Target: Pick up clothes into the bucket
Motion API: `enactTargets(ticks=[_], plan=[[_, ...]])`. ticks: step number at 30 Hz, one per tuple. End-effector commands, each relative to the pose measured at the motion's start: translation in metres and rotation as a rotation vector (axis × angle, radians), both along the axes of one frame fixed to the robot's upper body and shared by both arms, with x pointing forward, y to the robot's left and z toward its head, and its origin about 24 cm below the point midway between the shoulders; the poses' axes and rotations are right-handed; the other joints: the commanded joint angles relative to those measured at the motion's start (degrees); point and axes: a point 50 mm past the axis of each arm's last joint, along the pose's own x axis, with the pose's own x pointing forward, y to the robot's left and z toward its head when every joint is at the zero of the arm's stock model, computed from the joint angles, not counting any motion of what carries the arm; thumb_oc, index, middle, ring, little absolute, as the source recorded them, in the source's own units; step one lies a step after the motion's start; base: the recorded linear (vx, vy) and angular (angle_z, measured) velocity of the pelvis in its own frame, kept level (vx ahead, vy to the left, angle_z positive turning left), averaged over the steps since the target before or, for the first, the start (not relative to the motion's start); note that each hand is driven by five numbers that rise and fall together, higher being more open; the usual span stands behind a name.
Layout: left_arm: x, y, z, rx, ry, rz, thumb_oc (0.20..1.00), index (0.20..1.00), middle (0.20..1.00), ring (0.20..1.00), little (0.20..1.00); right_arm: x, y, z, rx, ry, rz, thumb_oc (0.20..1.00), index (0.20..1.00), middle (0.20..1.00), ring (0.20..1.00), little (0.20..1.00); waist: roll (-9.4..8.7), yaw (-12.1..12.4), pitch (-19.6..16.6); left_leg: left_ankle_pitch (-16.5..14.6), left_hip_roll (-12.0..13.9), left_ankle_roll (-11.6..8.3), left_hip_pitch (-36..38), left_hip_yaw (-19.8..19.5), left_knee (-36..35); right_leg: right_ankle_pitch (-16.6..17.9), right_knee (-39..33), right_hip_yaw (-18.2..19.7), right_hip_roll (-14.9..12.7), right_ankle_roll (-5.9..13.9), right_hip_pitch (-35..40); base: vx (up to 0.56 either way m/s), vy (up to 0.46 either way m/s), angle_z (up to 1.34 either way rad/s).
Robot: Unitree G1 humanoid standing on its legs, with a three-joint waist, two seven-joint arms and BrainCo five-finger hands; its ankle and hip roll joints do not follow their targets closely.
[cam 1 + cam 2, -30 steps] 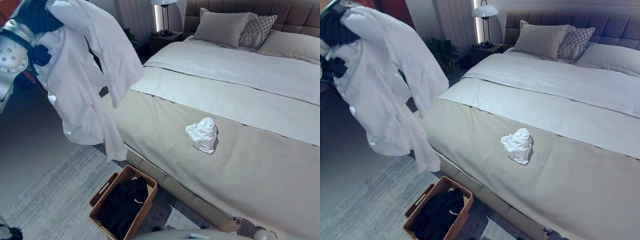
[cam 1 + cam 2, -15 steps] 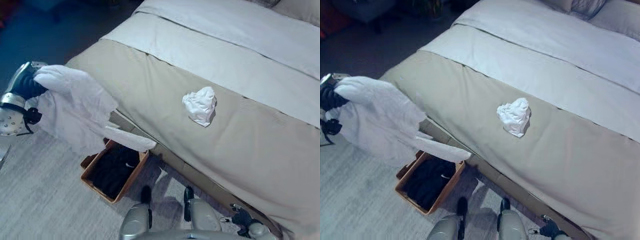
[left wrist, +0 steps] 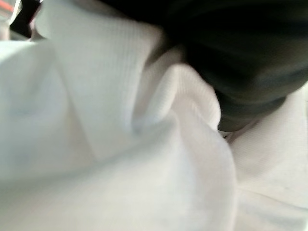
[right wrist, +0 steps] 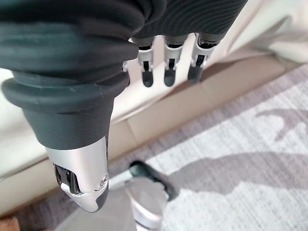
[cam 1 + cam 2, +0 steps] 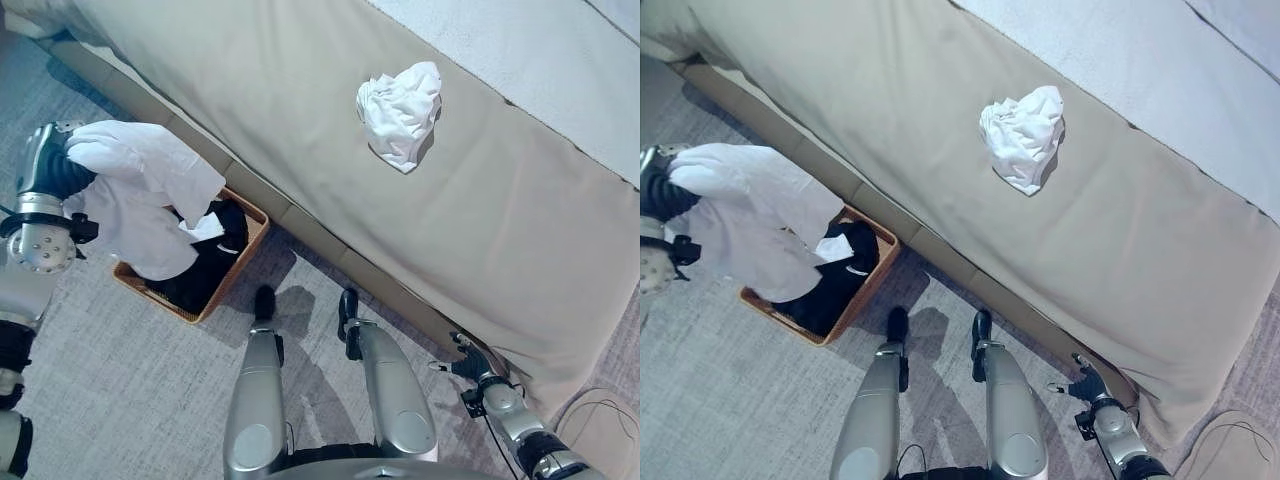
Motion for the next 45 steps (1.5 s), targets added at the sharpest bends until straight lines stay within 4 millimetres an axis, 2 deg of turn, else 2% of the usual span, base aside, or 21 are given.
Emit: enactTargets(ticks=[1, 4, 6, 7, 13, 15, 18, 23, 24, 25, 26, 27, 28, 29, 30, 33, 37, 39, 45], plan=[[0.004, -0.003, 0.053, 0.053, -0.207, 0.004, 0.200, 0.200, 0.200, 0.200, 0.200, 0.006, -0.004, 0.011, -0.014, -0.085, 0.010, 1.000, 1.000, 1.000, 1.000, 1.000, -1.55, -0.2, -0.5, -3.6, -2.5, 3.37, -1.0, 0.8, 4.2, 3.2, -3.2, 0.5, -3.6, 3.57, 2.0, 0.00, 0.000, 0.00], [0.008, -0.003, 0.054, 0.025, -0.216, 0.006, 0.200, 0.200, 0.200, 0.200, 0.200, 0.008, -0.002, 0.012, -0.006, -0.098, 0.000, 1.000, 1.000, 1.000, 1.000, 1.000, -1.82, -0.5, -0.5, -3.4, -2.5, 3.39, -3.2, 0.7, 4.4, 3.6, -3.4, 0.2, -3.5, 3.64, -0.1, -0.02, 0.003, 0.02], [0.012, 0.000, 0.050, 0.005, -0.197, 0.024, 0.200, 0.200, 0.200, 0.200, 0.200, 0.016, 0.006, 0.016, 0.007, -0.135, 0.022, 1.000, 1.000, 1.000, 1.000, 1.000, -2.94, -1.1, -0.5, -3.4, -2.2, 3.42, -6.3, 1.0, 5.3, 4.7, -4.0, 0.4, -3.0, 3.87, -2.9, 0.00, 0.013, -0.03], [0.012, -0.001, 0.051, 0.005, -0.198, 0.024, 0.200, 0.200, 0.200, 0.200, 0.200, 0.016, 0.006, 0.017, 0.008, -0.135, 0.021, 1.000, 1.000, 1.000, 1.000, 1.000, -2.94, -1.0, -0.5, -3.4, -2.2, 3.42, -6.4, 1.0, 5.3, 4.7, -4.0, 0.4, -3.0, 3.87, -3.0, -0.01, 0.030, -0.08], [0.016, 0.018, 0.041, 0.017, -0.138, 0.147, 0.200, 0.200, 0.200, 0.200, 0.200, 0.030, 0.014, 0.030, 0.020, -0.226, 0.040, 1.000, 1.000, 1.000, 1.000, 1.000, -5.52, -2.8, -0.5, -4.7, -1.6, 3.75, -14.3, 1.9, 9.5, 6.3, -4.5, 1.9, -1.9, 4.23, -9.9, -0.01, 0.024, -0.08], [0.016, 0.020, 0.042, 0.029, -0.133, 0.163, 0.200, 0.200, 0.200, 0.200, 0.200, 0.031, 0.014, 0.031, 0.021, -0.237, 0.036, 1.000, 1.000, 1.000, 1.000, 1.000, -5.79, -2.9, -0.5, -5.0, -1.6, 3.82, -15.5, 1.9, 10.3, 6.4, -4.3, 2.1, -1.6, 4.25, -11.1, 0.00, 0.028, -0.06], [0.013, 0.035, 0.037, 0.035, -0.093, 0.244, 0.200, 0.200, 0.200, 0.200, 0.200, 0.034, 0.015, 0.035, 0.032, -0.260, 0.033, 1.000, 1.000, 1.000, 1.000, 1.000, -7.03, -3.6, -0.5, -5.9, -1.4, 4.19, -20.3, 2.0, 13.4, 7.1, -3.9, 2.5, -1.1, 4.45, -14.9, 0.00, 0.023, -0.12], [0.012, 0.042, 0.040, 0.038, -0.082, 0.281, 0.200, 0.200, 0.200, 0.200, 0.200, 0.036, 0.017, 0.037, 0.037, -0.273, 0.039, 1.000, 1.000, 1.000, 1.000, 1.000, -7.54, -3.9, -0.5, -6.3, -1.5, 4.35, -22.9, 1.8, 14.5, 7.2, -3.6, 2.6, -0.8, 4.52, -17.1, 0.03, -0.002, -0.07], [0.011, 0.046, 0.035, 0.046, -0.057, 0.309, 0.200, 0.200, 0.200, 0.200, 0.200, 0.033, 0.019, 0.034, 0.037, -0.264, 0.039, 1.000, 1.000, 1.000, 1.000, 1.000, -7.44, -3.6, -0.5, -8.6, -1.1, 4.22, -22.4, 1.3, 15.3, 5.5, -3.1, 2.6, -0.4, 4.89, -16.6, 0.00, 0.000, 0.00], [0.012, 0.045, 0.040, 0.055, -0.062, 0.306, 0.200, 0.200, 0.200, 0.200, 0.200, 0.037, 0.019, 0.038, 0.040, -0.282, 0.041, 1.000, 1.000, 1.000, 1.000, 1.000, -7.75, -3.8, -0.5, -6.5, -1.3, 4.37, -24.3, 1.6, 14.8, 7.3, -3.8, 2.3, -0.8, 4.55, -18.3, 0.03, -0.012, -0.06], [0.011, 0.047, 0.039, 0.050, -0.060, 0.318, 0.404, 0.404, 0.404, 0.404, 0.404, 0.037, 0.019, 0.037, 0.034, -0.276, 0.043, 1.000, 1.000, 1.000, 1.000, 1.000, -7.76, -3.7, -0.5, -6.5, -1.4, 4.37, -24.9, 1.6, 14.9, 7.4, -4.0, 2.1, -0.8, 4.59, -18.7, -0.06, -0.012, -0.07], [0.012, 0.046, 0.040, 0.039, -0.064, 0.315, 0.379, 0.379, 0.379, 0.379, 0.379, 0.037, 0.020, 0.038, 0.036, -0.281, 0.051, 1.000, 1.000, 1.000, 1.000, 1.000, -7.82, -3.6, -0.5, -6.5, -1.4, 4.37, -25.2, 1.5, 14.9, 7.4, -4.1, 1.9, -0.9, 4.63, -18.9, 0.09, -0.022, -0.08], [0.011, 0.048, 0.035, 0.030, -0.049, 0.324, 0.401, 0.401, 0.401, 0.401, 0.401, 0.034, 0.021, 0.036, 0.040, -0.272, 0.053, 1.000, 1.000, 1.000, 1.000, 1.000, -7.66, -3.2, -0.5, -8.8, -1.1, 4.22, -24.1, 1.0, 15.7, 5.7, -3.6, 1.9, -0.4, 4.98, -17.6, 0.10, -0.028, 0.02], [0.012, 0.049, 0.034, 0.022, -0.039, 0.329, 0.542, 0.542, 0.542, 0.542, 0.542, 0.033, 0.020, 0.035, 0.035, -0.265, 0.053, 1.000, 1.000, 1.000, 1.000, 1.000, -7.51, -3.1, -0.5, -8.7, -1.1, 4.20, -24.3, 0.7, 15.6, 5.8, -3.9, 1.6, -0.5, 4.98, -17.8, 0.10, -0.033, 0.02], [0.012, 0.050, 0.032, 0.020, -0.025, 0.337, 1.000, 1.000, 1.000, 1.000, 1.000, 0.033, 0.020, 0.036, 0.037, -0.268, 0.059, 1.000, 1.000, 1.000, 1.000, 1.000, -7.54, -3.0, -0.5, -8.7, -1.1, 4.18, -24.3, 0.6, 15.4, 5.7, -4.1, 1.4, -0.5, 4.98, -17.7, 0.03, -0.024, 0.05], [0.013, 0.055, 0.029, 0.026, 0.022, 0.374, 1.000, 1.000, 1.000, 1.000, 1.000, 0.036, 0.022, 0.039, 0.042, -0.278, 0.070, 1.000, 1.000, 1.000, 1.000, 1.000, -7.58, -2.9, -0.5, -8.6, -1.3, 4.15, -24.5, 0.4, 15.2, 5.9, -4.6, 1.1, -0.5, 4.98, -18.0, 0.02, -0.017, 0.07], [0.006, 0.071, 0.014, -0.009, 0.141, 0.446, 1.000, 1.000, 1.000, 1.000, 1.000, 0.040, 0.024, 0.041, 0.055, -0.280, 0.078, 1.000, 1.000, 1.000, 1.000, 1.000, -7.53, -2.6, -0.5, -8.8, -1.3, 4.34, -24.3, 0.2, 15.1, 5.9, -5.0, 1.1, -0.5, 5.01, -17.5, 0.00, 0.000, 0.02], [0.005, 0.073, 0.014, -0.010, 0.152, 0.453, 1.000, 1.000, 1.000, 1.000, 1.000, 0.042, 0.025, 0.043, 0.054, -0.285, 0.092, 1.000, 1.000, 1.000, 1.000, 1.000, -7.50, -2.5, -0.5, -8.7, -1.4, 4.41, -23.8, 0.3, 14.6, 5.8, -5.2, 1.0, -0.5, 4.95, -17.0, 0.00, 0.000, 0.00], [-0.012, 0.087, -0.004, -0.061, 0.185, 0.490, 1.000, 1.000, 1.000, 1.000, 1.000, 0.060, 0.033, 0.077, 0.012, -0.430, 0.195, 1.000, 1.000, 1.000, 1.000, 1.000, -6.90, -2.2, -0.5, -7.9, -1.7, 4.38, -21.7, 0.8, 12.0, 5.8, -5.9, 1.5, -1.0, 4.84, -15.8, -0.01, 0.004, 0.00]])
